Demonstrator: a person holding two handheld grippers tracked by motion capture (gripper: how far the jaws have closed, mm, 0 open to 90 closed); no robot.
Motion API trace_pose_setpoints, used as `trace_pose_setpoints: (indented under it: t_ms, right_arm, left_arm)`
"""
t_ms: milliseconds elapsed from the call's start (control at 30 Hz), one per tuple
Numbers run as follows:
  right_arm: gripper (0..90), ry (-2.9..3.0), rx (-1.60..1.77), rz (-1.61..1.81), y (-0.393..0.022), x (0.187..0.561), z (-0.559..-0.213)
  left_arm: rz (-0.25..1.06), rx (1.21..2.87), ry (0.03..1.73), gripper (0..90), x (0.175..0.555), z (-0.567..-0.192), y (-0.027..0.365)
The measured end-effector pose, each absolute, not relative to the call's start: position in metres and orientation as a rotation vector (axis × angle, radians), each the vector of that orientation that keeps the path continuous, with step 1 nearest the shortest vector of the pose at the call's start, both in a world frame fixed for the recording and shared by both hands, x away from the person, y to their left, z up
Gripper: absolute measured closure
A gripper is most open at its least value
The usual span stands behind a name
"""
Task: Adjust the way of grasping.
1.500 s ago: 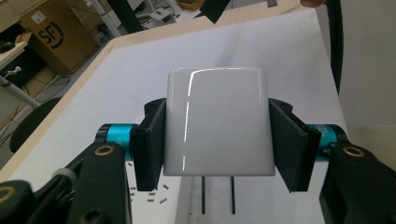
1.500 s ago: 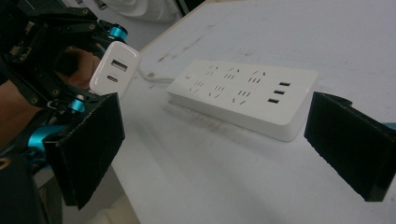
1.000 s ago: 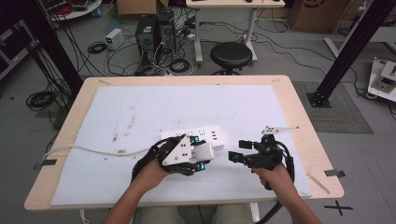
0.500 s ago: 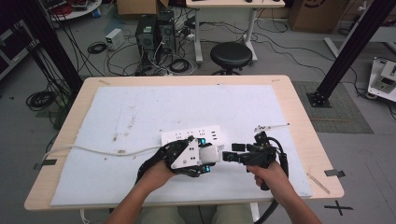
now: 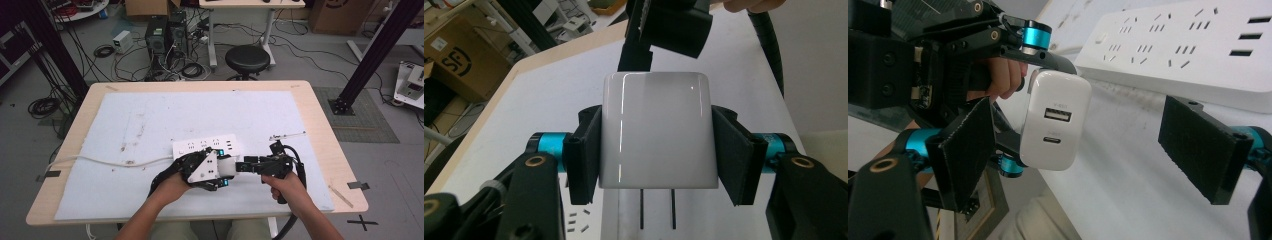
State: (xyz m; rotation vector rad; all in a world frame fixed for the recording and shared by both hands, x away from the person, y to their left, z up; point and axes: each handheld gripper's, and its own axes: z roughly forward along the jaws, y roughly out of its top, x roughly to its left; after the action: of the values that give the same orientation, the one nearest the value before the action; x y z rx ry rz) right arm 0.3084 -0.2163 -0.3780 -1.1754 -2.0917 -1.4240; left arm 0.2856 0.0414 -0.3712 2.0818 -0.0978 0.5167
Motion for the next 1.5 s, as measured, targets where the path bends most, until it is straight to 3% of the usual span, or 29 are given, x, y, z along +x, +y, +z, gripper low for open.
trace_pose_setpoints:
  t_ms: [267,1133,1400,1500]
  right_arm:
    - [16.2,-2.074,-1.192,-1.406,-0.217,0.310,-0.380]
    - [36.4,-2.009,-1.170,-1.340,-0.213,0.315,-0.388]
    - [60.1,-1.970,-1.085,-1.328,-0.210,0.315,-0.389]
    - [61.7,-1.955,-1.106,-1.312,-0.211,0.315,-0.390]
  left_arm:
    - [0.518,2.089,-0.112,42.5,0.285,-0.372,0.037]
    - [0.525,2.080,-0.136,42.5,0.283,-0.373,0.030]
    - [0.544,2.089,-0.154,42.5,0.281,-0.373,0.026]
    - [0.554,2.096,-0.159,42.5,0.280,-0.374,0.025]
